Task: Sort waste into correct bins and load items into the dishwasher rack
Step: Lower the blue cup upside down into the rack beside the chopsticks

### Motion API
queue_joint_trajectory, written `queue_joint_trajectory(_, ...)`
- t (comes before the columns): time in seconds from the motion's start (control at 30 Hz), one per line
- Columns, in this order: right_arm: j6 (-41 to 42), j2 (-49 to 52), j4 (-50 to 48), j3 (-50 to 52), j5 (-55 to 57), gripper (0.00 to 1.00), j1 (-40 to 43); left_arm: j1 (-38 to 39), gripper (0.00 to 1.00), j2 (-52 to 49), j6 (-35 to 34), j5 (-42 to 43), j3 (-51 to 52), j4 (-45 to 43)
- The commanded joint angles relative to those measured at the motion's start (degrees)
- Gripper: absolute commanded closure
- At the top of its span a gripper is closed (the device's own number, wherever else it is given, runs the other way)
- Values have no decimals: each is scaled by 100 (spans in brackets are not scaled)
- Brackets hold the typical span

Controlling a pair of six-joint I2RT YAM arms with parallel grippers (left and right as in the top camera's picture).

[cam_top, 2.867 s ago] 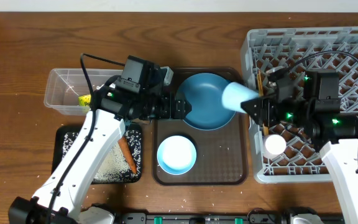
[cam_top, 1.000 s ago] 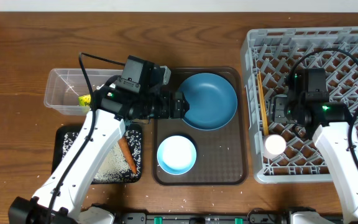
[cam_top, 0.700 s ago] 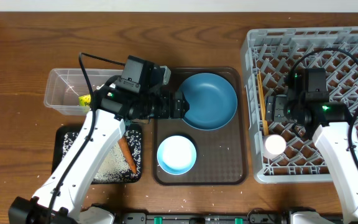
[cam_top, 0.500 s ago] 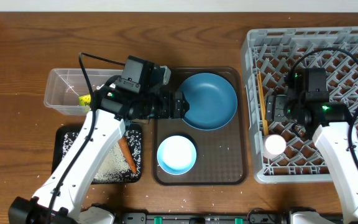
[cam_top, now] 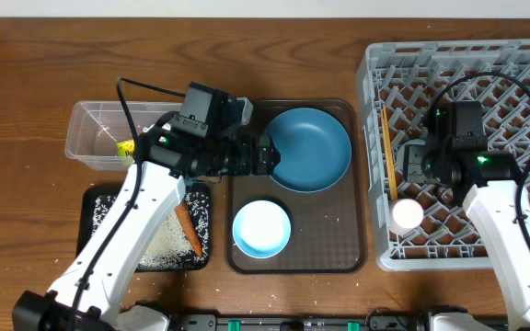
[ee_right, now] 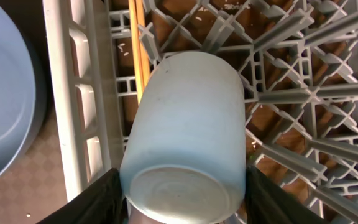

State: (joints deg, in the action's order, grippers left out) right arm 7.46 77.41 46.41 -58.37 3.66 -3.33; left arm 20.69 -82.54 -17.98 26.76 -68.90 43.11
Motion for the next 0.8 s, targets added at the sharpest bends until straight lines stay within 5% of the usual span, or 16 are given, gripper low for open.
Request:
queue_joint_trajectory(0.0, 20, 17, 15, -72, -151, 51, 70, -9, 6, -13, 37, -50, 20, 15)
queue_joint_trajectory(0.3, 20, -63, 46, -372, -157, 70, 70, -9, 6, -13, 37, -50, 17, 15)
queue_joint_trajectory(0.77, 20, -138, 782, -1169, -258, 65, 70, -9, 6, -13, 37, -50, 17, 15)
